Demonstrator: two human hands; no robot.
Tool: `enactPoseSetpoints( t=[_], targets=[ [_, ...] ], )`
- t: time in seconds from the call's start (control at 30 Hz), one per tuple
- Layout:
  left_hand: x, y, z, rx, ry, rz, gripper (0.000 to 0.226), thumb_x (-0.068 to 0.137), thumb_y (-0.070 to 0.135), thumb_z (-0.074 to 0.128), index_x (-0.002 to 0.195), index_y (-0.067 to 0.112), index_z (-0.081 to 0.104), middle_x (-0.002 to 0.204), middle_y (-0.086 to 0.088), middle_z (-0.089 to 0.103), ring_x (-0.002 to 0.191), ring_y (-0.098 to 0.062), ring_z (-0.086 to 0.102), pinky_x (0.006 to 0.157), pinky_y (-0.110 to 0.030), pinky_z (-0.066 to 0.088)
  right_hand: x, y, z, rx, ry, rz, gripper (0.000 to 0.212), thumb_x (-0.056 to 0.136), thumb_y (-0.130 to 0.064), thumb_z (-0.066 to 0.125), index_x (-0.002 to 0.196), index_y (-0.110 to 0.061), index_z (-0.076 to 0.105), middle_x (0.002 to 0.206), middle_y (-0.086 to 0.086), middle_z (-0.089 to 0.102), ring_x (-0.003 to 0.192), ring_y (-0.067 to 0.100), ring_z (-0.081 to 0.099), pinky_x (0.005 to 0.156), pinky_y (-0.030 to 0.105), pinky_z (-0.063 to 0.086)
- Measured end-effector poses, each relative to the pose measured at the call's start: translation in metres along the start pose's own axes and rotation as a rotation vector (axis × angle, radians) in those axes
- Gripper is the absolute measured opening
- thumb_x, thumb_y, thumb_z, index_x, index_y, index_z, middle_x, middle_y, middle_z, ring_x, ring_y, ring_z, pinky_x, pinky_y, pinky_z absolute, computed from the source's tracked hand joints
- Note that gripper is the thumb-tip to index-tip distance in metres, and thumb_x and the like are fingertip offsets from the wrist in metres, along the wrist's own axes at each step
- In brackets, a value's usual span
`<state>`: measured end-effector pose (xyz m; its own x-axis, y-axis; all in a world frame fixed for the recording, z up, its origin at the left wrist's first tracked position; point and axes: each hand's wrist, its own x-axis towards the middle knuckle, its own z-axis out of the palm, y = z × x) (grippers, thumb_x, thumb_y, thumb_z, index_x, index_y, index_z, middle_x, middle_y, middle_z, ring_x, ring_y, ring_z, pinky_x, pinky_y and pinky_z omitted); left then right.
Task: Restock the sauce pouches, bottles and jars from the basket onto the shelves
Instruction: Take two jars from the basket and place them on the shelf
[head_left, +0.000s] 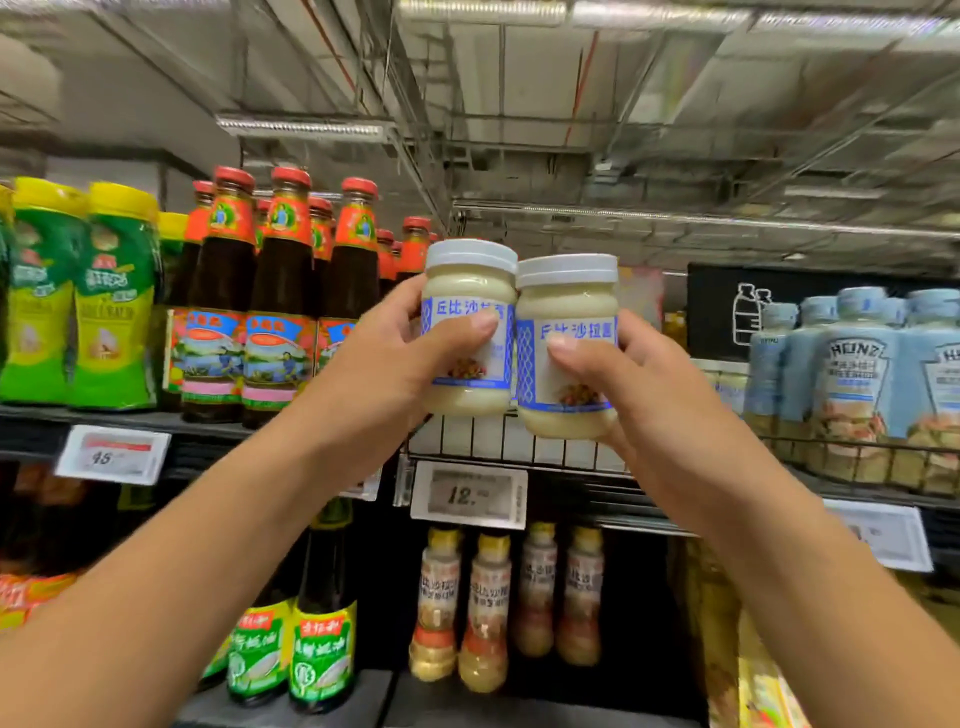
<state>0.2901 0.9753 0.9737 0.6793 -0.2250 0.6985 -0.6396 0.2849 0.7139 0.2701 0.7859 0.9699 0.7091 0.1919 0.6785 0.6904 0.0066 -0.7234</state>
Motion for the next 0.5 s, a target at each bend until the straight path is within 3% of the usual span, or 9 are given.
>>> enactPoseSetpoints(
  t=[0.13,0.23,0.3,0.37,0.5],
  targets=[
    [0.028,-0.005,-0.006,0.089,0.019,0.015,0.059,0.075,0.022,0.070,0.130,0.009,0.055,0.118,-0.015,0.071,0.108,-0.029,0.069,0.087,-0.047,0.058,0.026,0.003,-0.020,-0.074,-0.042,0.017,0.058,0.076,-0.034,0.071,0.127,-0.009,0.060,0.118,0.008,0.073,0.112,0.026,0.069,0.097,0.055,0.054],
    [0.045,-0.010,-0.014,0.140,0.020,0.000,0.063,0.070,0.022,0.076,0.129,0.013,0.056,0.113,-0.014,0.073,0.107,-0.028,0.070,0.087,-0.046,0.059,0.043,0.008,-0.033,-0.178,-0.072,0.034,0.060,0.072,-0.042,0.073,0.124,-0.012,0.064,0.115,0.002,0.075,0.108,0.017,0.071,0.095,0.044,0.056],
    [0.056,-0.017,-0.019,0.166,0.026,0.001,0.064,0.067,0.020,0.079,0.127,0.012,0.058,0.110,-0.012,0.074,0.104,-0.026,0.071,0.084,-0.039,0.060,0.052,0.012,-0.038,-0.260,-0.086,0.025,0.056,0.072,-0.044,0.073,0.119,-0.014,0.068,0.106,-0.005,0.077,0.095,0.005,0.072,0.081,0.022,0.056],
    [0.066,-0.026,-0.024,0.199,0.040,-0.009,0.063,0.066,0.017,0.081,0.125,0.013,0.059,0.105,-0.009,0.076,0.100,-0.023,0.073,0.078,-0.032,0.060,0.061,0.015,-0.043,-0.336,-0.087,0.028,0.043,0.077,-0.038,0.074,0.112,-0.015,0.071,0.091,-0.013,0.077,0.074,-0.005,0.068,0.060,0.006,0.047],
    [0.082,-0.045,-0.035,0.265,0.028,-0.095,0.067,0.062,0.013,0.088,0.122,0.016,0.059,0.101,-0.006,0.077,0.092,-0.020,0.075,0.072,-0.026,0.059,0.078,0.026,-0.053,-0.477,-0.136,0.108,0.021,0.082,-0.029,0.078,0.101,-0.019,0.077,0.086,-0.009,0.076,0.066,-0.003,0.061,0.054,0.015,0.042]
  ],
)
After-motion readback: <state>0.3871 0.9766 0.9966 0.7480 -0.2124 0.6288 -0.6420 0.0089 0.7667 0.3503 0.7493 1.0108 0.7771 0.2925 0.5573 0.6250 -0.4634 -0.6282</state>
